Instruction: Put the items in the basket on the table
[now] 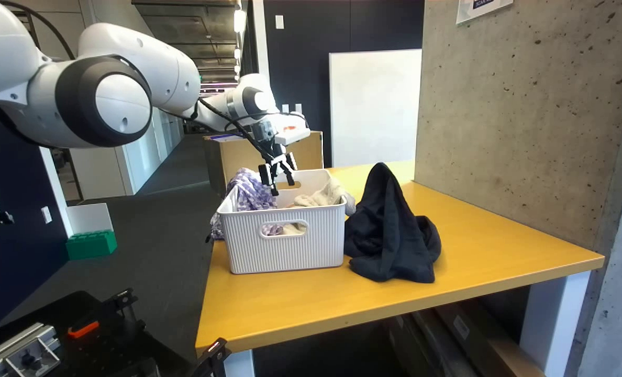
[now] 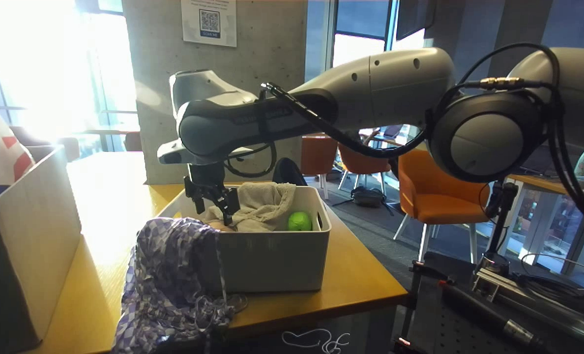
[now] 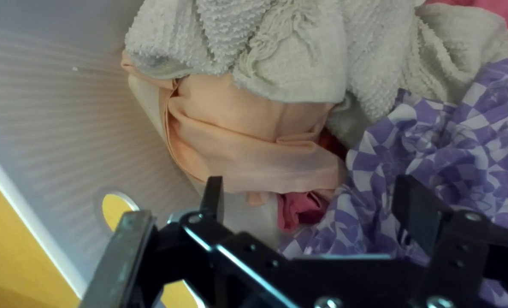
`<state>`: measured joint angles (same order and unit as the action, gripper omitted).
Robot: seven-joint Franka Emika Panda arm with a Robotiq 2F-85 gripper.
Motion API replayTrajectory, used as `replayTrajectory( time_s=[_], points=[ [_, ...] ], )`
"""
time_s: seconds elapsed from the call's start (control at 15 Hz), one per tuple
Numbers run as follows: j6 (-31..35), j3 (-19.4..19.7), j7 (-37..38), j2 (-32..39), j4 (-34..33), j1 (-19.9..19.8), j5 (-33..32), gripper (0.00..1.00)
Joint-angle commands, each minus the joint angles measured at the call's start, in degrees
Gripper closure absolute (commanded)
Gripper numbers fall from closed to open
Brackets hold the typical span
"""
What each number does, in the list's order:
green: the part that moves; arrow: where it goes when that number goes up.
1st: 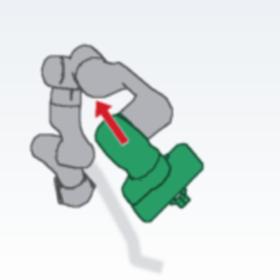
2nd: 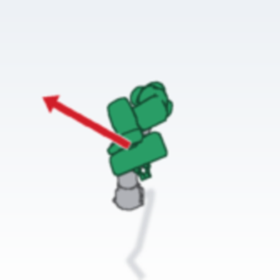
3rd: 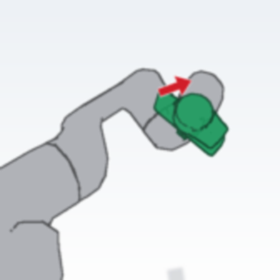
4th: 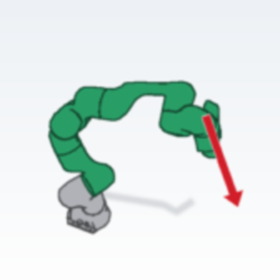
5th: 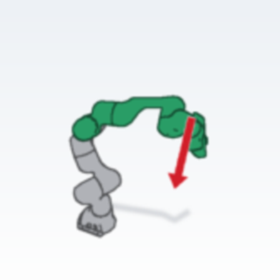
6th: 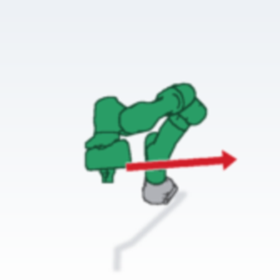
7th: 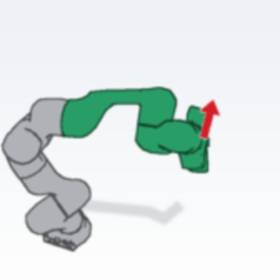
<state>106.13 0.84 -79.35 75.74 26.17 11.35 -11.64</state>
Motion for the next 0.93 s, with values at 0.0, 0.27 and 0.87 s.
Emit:
replayTrajectory(
  time_s=[0.0,0.27,0.87],
  points=[
    [1.99,-1.94,-1.69,1.81,-1.62,-2.2,2.5,0.0],
    [3.01,-2.54,-4.15,2.79,-1.5,-3.41,3.02,0.0],
    [2.17,-3.02,-12.13,4.56,-1.41,-4.0,3.46,0.0]
  ],
)
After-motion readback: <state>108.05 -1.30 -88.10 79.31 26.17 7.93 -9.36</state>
